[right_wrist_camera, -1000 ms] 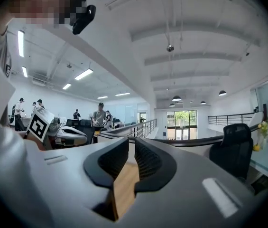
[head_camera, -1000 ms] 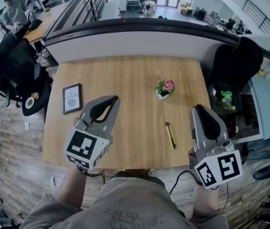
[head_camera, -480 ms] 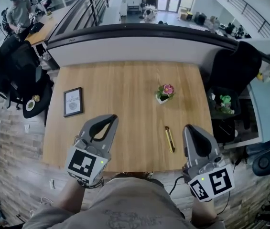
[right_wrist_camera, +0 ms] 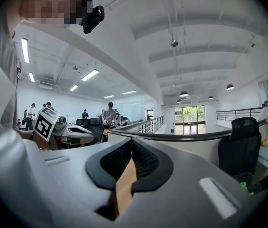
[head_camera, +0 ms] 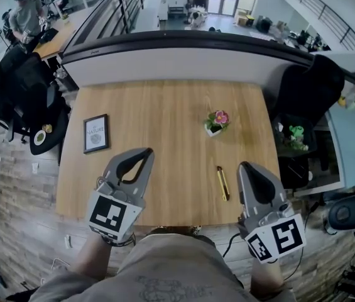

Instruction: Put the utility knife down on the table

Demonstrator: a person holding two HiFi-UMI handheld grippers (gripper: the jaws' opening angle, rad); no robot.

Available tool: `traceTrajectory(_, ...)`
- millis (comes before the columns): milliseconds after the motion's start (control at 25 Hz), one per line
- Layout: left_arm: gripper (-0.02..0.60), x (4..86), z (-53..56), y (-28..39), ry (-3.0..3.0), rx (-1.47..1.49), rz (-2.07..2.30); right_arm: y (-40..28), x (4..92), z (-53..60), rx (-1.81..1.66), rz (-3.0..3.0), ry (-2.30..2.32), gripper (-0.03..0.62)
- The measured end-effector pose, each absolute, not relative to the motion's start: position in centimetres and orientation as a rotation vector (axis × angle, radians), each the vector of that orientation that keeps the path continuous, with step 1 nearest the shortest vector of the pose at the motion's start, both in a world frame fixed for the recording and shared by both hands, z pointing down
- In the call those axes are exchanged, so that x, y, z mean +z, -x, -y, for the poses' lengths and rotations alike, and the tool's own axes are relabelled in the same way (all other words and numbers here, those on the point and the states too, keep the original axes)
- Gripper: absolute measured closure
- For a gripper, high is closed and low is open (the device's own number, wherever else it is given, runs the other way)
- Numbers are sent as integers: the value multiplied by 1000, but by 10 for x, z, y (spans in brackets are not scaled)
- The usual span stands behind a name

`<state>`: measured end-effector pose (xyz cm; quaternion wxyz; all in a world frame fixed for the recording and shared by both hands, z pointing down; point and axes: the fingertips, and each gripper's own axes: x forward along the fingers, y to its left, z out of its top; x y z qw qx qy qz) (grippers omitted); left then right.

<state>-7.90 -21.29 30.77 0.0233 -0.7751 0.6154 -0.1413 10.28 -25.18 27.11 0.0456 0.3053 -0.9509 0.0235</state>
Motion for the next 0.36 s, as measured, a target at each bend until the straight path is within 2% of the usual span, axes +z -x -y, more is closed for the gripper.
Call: traceTrajectory(360,580,313,214,77,2406,-440,-1935,-104,274,257,57,2905,-932,583)
